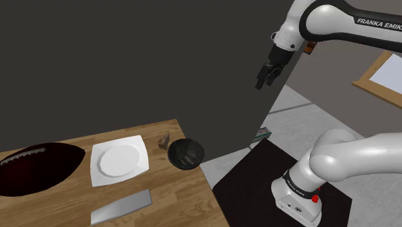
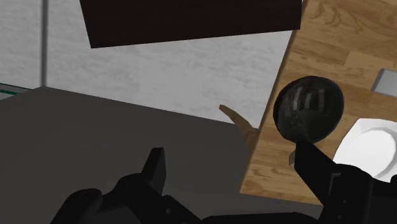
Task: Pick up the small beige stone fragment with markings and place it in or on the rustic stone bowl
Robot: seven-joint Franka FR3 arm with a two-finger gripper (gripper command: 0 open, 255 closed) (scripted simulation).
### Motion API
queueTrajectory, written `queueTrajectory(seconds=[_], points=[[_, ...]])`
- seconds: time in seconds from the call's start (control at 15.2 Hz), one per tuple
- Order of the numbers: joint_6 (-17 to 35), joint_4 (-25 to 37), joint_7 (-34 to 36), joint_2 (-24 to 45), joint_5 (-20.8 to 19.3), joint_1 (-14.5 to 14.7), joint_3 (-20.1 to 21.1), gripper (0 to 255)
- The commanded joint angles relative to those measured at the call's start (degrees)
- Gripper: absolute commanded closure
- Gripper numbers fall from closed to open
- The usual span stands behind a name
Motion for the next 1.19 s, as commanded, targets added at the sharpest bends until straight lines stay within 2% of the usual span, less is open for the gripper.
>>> queueTrajectory(seconds=[0.0,0.59,1.12], points=[[0.00,0.00,0.00,0.00,0.00,0.00,0.00,0],[15.12,-5.77,12.48,9.71,6.85,1.60,7.03,0],[28.99,-4.92,22.55,24.07,11.55,3.05,12.71,0]])
